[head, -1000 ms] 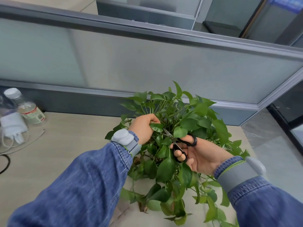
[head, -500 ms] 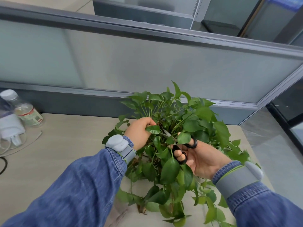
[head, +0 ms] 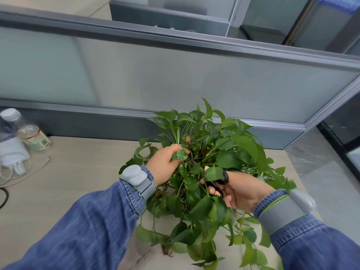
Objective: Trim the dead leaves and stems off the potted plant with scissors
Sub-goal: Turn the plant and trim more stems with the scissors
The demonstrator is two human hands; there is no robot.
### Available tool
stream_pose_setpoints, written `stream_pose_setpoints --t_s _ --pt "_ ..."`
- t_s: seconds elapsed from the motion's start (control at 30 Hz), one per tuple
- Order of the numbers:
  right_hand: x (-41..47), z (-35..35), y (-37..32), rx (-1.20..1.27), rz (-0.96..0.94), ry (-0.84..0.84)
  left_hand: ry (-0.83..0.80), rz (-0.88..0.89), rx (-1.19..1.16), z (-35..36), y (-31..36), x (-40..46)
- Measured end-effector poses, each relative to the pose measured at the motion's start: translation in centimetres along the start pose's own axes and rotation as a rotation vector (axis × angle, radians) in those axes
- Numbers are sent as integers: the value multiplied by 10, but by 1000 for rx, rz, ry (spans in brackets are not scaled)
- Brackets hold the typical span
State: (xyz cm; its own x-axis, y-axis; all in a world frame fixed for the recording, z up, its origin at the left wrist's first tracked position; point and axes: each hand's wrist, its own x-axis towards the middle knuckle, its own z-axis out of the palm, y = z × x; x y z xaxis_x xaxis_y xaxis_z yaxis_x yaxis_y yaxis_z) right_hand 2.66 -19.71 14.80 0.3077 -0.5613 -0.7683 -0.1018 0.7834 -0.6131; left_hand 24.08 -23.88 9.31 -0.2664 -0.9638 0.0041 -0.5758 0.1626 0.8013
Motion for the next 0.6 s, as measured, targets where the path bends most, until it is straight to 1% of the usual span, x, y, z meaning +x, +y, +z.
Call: stream_pose_setpoints --t_s 0.07,0.27,0.4,0.47,0.53,0.6 --pt "2 2 0 4 9 27 -4 -6 1 0 1 -1" --pt "5 4 1 17 6 36 19 -39 -6 1 -3 -4" --pt "6 2 4 18 -19 51 59 -67 -46 -1 -3 -4" --pt "4 2 6 14 -32 34 108 -84 -60 -3 -2 -5" --pt "0 0 7 37 -34 -7 198 -101 -91 -10 -1 -8" --pt "-4 -4 7 84 -11 -52 304 -103 -184 -20 0 -17"
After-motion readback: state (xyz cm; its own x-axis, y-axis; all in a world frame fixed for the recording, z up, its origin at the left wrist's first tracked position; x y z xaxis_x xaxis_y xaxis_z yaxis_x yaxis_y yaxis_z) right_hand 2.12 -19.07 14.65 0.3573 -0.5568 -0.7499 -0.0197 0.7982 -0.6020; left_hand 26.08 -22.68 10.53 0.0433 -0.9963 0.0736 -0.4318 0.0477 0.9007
